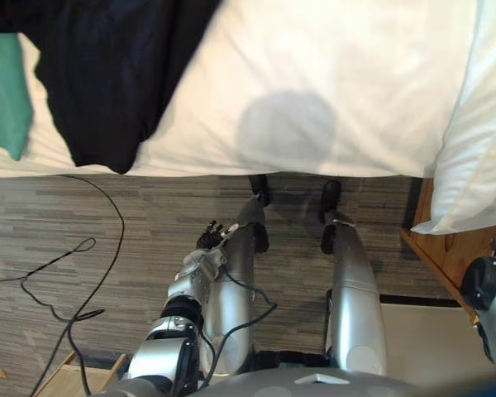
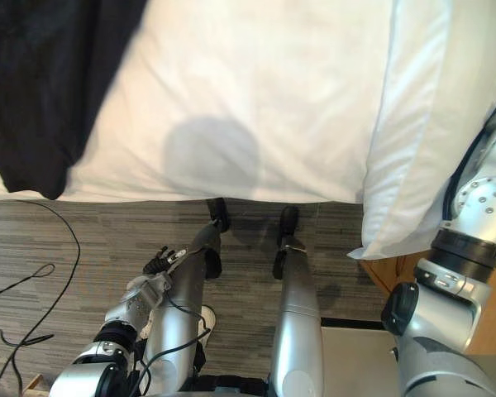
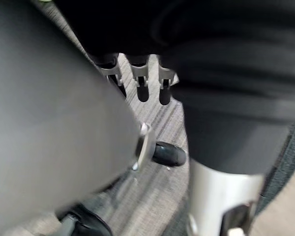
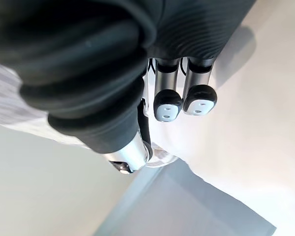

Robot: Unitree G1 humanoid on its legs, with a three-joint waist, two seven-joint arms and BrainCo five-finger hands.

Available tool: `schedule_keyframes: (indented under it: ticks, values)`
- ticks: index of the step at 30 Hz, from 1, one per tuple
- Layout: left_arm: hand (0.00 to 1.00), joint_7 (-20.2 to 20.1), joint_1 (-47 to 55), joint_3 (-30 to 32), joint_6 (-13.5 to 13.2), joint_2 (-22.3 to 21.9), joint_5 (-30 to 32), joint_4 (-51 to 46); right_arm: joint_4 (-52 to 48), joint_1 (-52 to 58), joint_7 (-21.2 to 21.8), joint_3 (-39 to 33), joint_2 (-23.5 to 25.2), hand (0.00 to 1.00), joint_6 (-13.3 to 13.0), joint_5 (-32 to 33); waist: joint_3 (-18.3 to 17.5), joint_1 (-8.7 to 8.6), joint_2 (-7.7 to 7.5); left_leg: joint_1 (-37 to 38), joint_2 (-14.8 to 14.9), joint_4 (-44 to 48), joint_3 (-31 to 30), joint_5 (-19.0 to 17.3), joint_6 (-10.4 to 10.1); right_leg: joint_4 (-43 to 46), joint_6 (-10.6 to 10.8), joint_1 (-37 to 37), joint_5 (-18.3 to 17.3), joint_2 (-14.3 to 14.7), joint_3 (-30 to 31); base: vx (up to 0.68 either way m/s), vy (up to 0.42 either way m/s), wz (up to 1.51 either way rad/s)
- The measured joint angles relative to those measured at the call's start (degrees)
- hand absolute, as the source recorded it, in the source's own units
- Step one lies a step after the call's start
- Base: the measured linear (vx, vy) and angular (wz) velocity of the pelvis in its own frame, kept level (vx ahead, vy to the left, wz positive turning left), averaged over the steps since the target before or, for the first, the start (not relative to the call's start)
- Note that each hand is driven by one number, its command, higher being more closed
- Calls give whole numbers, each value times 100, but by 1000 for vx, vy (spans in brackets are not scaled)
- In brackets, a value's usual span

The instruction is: Tidy the bed and pick cloth on bed and put in laundry

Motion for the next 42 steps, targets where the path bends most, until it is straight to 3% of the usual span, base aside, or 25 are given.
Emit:
schedule_keyframes:
  ticks: [5,11,17,22,26,29,32,35,37,40,42]
  values:
    - [0,-20,-123,222,30,30,-179,15,294,-168,418,-145,44,100,9,260,-14,11,-36,-157,108,29,120,12,-19,-114,-109,-133,45,67,12,-24,-4,-9]
    - [0,-37,-123,485,148,185,-218,38,761,-151,377,-302,451,100,-77,300,-40,19,-300,59,260,73,289,10,24,-423,-104,163,259,203,77,33,-2,-20]
    - [0,-172,-137,500,228,271,-385,0,1218,395,-211,-473,681,100,-56,56,-100,-2,-443,570,293,176,350,-166,29,-615,-89,776,297,224,86,53,-4,-14]
    - [0,-226,-93,861,266,322,-433,7,2047,1197,-925,-658,688,100,251,-866,-228,-64,-597,1025,344,386,370,-367,41,-633,-92,1325,280,228,64,27,-5,-11]
    - [0,-407,40,985,280,405,-428,2,2687,2093,-1356,-762,894,100,603,-1486,-265,-71,-558,1509,351,535,343,-539,53,-601,-61,1880,162,214,43,0,-4,-6]
    - [0,-458,264,1084,310,405,-397,5,2722,2681,-1450,-889,900,100,693,-2090,-376,-102,-476,1875,344,569,317,-701,31,-604,-35,2316,45,186,-20,-3,4,1]
    - [0,-618,639,1085,390,419,-265,8,2588,3072,-1397,-1020,899,100,517,-3121,-688,-90,-479,2299,326,497,316,-776,26,-734,-36,2788,-29,142,-123,37,5,5]
    - [0,-687,1186,791,389,442,-115,7,1184,3617,-1144,-701,898,100,123,-3832,-1062,-57,-473,2846,347,242,479,-802,10,-1119,-27,3395,-64,129,-212,90,8,1]
    - [0,-652,1658,356,379,428,-78,12,-398,4052,-556,-220,897,100,-171,-4219,-1393,-65,-510,3207,342,-44,697,-785,-16,-1399,14,3742,-41,90,-254,162,3,6]
    - [0,-573,2125,-64,369,329,97,177,-1342,4215,230,404,1064,100,-166,-4448,-1727,-71,-603,3589,190,-322,630,-721,-90,-1558,94,4124,-32,13,-303,189,5,14]
    - [0,-543,2218,-80,275,301,233,270,-1329,4241,657,610,1327,100,-7,-4506,-1840,-70,-626,3822,99,-430,514,-649,-71,-1683,116,4444,-32,-34,-434,181,3,33]
